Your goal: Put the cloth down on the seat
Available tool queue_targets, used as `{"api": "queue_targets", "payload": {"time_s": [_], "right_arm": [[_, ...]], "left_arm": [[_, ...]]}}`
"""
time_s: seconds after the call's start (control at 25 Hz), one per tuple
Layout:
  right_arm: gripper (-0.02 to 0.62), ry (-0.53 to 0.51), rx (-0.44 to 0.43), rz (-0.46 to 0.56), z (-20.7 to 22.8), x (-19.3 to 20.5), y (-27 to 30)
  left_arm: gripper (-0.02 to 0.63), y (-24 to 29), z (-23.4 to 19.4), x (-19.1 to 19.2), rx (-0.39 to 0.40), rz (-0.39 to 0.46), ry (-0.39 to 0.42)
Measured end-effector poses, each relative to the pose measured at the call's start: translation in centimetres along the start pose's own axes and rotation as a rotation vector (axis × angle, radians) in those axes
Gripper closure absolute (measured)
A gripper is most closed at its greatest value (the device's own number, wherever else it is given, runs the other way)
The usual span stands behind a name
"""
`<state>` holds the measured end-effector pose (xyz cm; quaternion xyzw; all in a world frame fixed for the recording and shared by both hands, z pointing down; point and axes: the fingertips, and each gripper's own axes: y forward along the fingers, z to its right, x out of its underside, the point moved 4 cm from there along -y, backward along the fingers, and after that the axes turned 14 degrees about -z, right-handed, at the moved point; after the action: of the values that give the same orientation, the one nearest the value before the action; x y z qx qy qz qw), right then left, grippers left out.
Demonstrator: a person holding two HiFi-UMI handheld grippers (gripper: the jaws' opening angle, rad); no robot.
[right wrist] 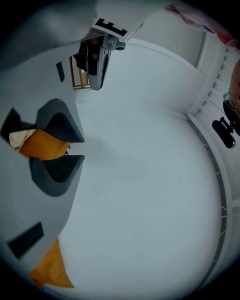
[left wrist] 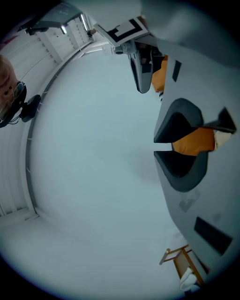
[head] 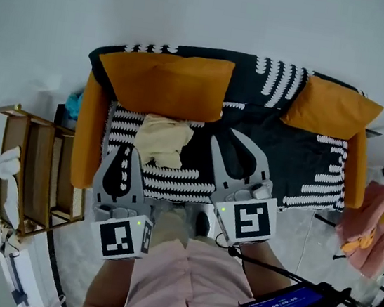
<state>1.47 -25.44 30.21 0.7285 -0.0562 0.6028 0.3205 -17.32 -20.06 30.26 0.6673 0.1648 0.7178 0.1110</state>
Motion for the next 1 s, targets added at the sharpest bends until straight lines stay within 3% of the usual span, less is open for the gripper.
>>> {"api": "queue_targets", "payload": {"time_s": [0.28,0.52,1.0], "right_arm": [[0.594,-0.033,0.017,0.075,-0.1,-2.1,-4.3],[0.595,-0.052,0.017,0.120,-0.1,-2.9,-7.1],[0.595,-0.083,0.021,0.152,0.0,-3.4,-7.9]], "left_arm": [[0.581,-4.2,1.5,-3.6,-0.076,0.103,-0.001],[0.583,-6.6,2.8,-5.3,-0.093,0.169,0.006],[0.583,-7.4,3.5,-5.6,-0.100,0.185,0.028]]}}
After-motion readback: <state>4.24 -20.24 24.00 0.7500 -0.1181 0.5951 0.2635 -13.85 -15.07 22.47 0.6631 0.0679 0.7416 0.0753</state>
